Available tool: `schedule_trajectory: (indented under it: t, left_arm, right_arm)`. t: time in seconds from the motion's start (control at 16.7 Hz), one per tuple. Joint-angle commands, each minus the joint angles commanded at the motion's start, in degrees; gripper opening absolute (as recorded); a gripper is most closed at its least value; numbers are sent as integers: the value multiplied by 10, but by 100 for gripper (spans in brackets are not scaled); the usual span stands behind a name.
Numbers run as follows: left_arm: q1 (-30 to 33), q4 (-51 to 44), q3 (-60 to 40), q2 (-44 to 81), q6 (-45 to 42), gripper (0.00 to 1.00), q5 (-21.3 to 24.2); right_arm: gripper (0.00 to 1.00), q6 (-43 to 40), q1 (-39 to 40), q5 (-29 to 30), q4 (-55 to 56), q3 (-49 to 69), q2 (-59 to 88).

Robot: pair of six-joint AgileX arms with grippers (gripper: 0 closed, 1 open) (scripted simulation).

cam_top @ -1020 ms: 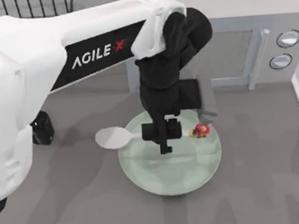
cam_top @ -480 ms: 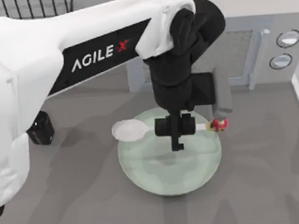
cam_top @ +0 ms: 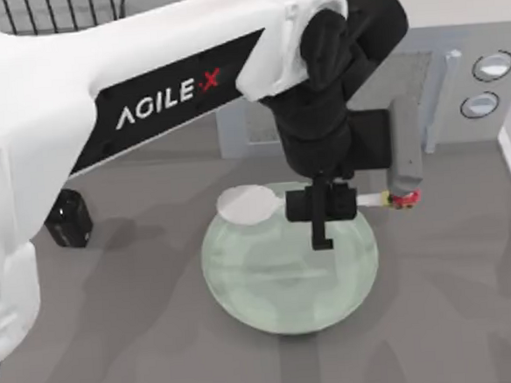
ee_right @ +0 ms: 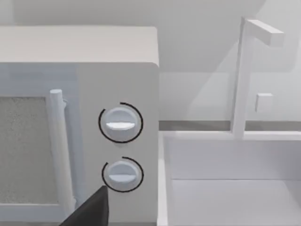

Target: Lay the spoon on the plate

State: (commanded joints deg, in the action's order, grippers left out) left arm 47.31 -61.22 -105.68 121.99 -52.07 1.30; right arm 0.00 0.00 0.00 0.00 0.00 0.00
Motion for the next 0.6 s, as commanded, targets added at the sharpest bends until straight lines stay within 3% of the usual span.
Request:
schedule_trajectory:
  t: [0.6]
  left_arm:
    - [-33, 9, 57, 51, 31, 0, -18]
  right_arm:
    - [100, 0, 0, 0, 0, 0, 0]
